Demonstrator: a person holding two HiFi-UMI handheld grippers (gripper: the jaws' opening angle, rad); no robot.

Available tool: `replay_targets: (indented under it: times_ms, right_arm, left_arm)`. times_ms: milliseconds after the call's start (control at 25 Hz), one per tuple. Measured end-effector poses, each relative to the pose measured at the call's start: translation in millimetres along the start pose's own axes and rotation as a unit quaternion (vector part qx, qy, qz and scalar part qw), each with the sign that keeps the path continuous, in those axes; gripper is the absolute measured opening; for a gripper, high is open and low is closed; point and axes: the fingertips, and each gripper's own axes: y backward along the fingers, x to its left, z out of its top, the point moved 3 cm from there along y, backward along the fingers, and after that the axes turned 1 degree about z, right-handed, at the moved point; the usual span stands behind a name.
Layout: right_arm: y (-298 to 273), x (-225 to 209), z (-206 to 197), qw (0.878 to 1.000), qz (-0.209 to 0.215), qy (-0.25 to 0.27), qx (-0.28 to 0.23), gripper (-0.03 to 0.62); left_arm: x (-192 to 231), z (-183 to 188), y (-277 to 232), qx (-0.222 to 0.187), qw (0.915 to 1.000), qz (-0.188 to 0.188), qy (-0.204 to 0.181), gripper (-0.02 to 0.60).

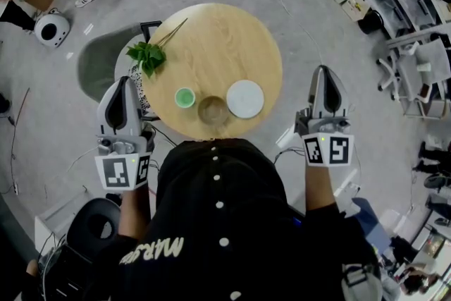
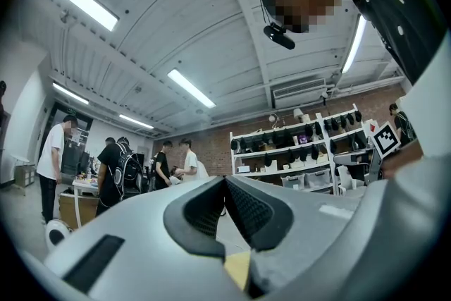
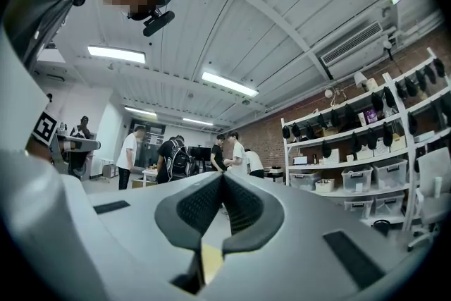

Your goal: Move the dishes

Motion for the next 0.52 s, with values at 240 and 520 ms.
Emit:
replay_targets:
  times_ms: [240,520]
  right_arm:
    - [-1.0,1.5,0.1,1.0,0.003,-0.003,0.0,0.002]
    - [-0.2,3.6,-2.9,1.0,0.003,-0.009,0.007,0.002]
  left_arm:
    - [0.9,-1.0,1.3,0.001,1.0,0.001,0.004,0.003]
    - [-3.4,-2.8,3.2,0.001,1.0,-0.005,0.005,0.003]
